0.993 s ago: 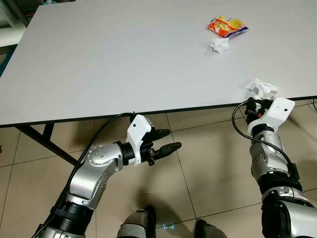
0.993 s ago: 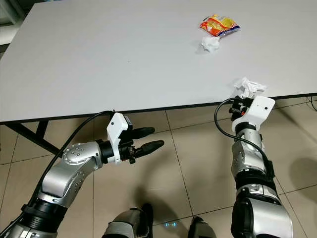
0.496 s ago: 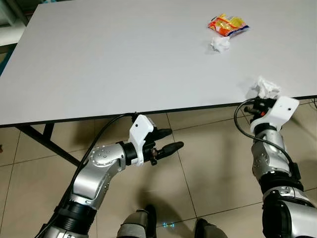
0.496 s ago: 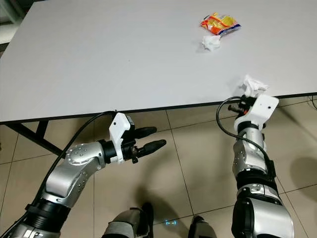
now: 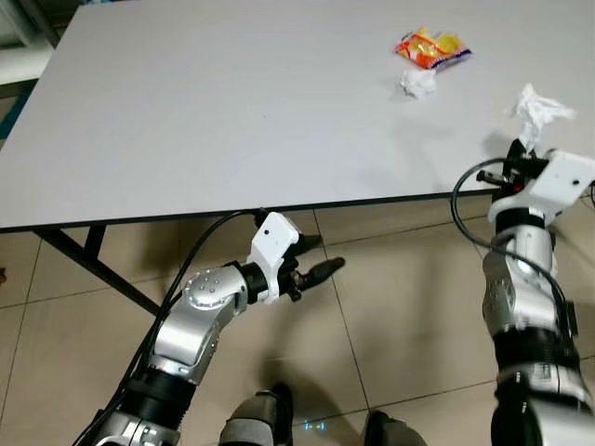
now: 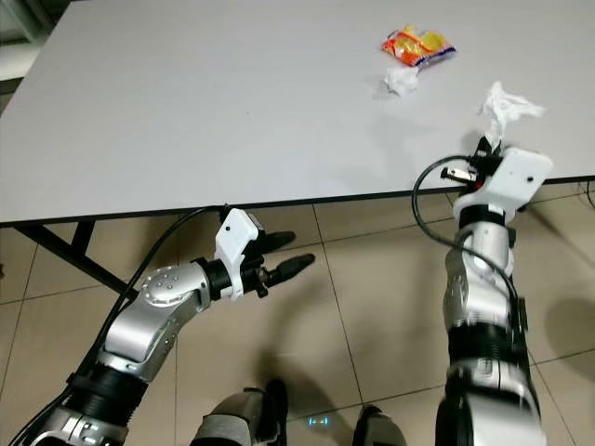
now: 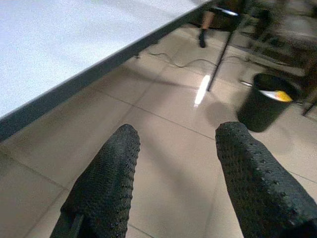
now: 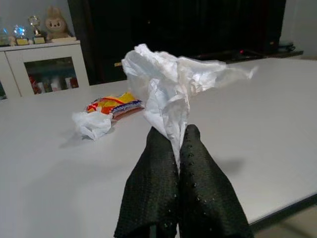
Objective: Picking trash to rubbish bin
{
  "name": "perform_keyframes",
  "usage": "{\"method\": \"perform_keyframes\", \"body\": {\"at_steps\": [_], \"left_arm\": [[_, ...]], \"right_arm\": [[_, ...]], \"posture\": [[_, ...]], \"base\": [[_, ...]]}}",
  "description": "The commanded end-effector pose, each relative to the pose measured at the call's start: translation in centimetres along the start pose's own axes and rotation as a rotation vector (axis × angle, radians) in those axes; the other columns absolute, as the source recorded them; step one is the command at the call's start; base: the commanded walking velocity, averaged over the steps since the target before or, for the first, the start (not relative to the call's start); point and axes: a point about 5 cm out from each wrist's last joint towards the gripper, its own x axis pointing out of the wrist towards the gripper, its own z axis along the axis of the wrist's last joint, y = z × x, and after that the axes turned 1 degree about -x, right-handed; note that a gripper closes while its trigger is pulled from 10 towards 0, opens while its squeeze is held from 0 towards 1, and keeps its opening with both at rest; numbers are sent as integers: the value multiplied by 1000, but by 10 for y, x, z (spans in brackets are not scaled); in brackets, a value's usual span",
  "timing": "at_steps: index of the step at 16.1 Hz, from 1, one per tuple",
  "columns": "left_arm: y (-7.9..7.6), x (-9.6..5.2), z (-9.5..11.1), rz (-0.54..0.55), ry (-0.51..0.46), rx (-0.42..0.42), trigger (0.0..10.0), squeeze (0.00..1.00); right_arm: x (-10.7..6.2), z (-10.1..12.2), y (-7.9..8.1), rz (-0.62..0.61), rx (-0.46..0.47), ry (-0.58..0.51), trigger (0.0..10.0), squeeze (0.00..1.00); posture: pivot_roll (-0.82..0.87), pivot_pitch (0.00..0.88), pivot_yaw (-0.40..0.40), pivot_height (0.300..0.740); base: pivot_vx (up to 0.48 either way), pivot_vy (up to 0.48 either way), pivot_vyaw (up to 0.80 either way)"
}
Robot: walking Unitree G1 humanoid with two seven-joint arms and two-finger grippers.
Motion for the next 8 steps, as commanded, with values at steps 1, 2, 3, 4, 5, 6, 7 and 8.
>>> {"method": "perform_keyframes", "body": {"at_steps": [1, 2, 3, 4, 5, 6, 7, 8], "left_arm": [[3, 1, 2, 30, -5, 26, 10000, 0], [5, 3, 3, 59, -10, 30, 10000, 0], [14, 11, 9, 153, -42, 28, 10000, 0], [18, 14, 13, 203, -60, 28, 10000, 0], [21, 18, 15, 233, -75, 2, 10000, 0], [23, 22, 16, 257, -89, -20, 10000, 0], [24, 24, 17, 271, -101, -27, 10000, 0], [23, 27, 19, 273, -124, -33, 10000, 0]], "right_arm": [[-4, 0, 0, -13, -10, 6, 0, 0], [-8, 1, 1, -16, -4, 6, 0, 0], [-23, 2, 3, -17, -61, 17, 8471, 0], [-31, 2, 4, -18, -104, 32, 10000, 0], [-39, 4, 5, -20, -110, 30, 10000, 0], [-47, 8, 6, -30, -128, 19, 10000, 0], [-52, 13, 8, -33, -146, 8, 10000, 0], [-58, 20, 9, -38, -183, -10, 10000, 0]], "posture": [[260, 174, 38, 740], [255, 166, 33, 740], [243, 148, 19, 740], [234, 136, 14, 740], [225, 127, 11, 740], [204, 113, 4, 740], [204, 113, 4, 740], [204, 113, 4, 740]], "base": [[0, 0, 0], [0, 0, 0], [0, 0, 0], [0, 0, 0], [0, 0, 0], [0, 0, 0], [0, 0, 0], [0, 0, 0]]}}
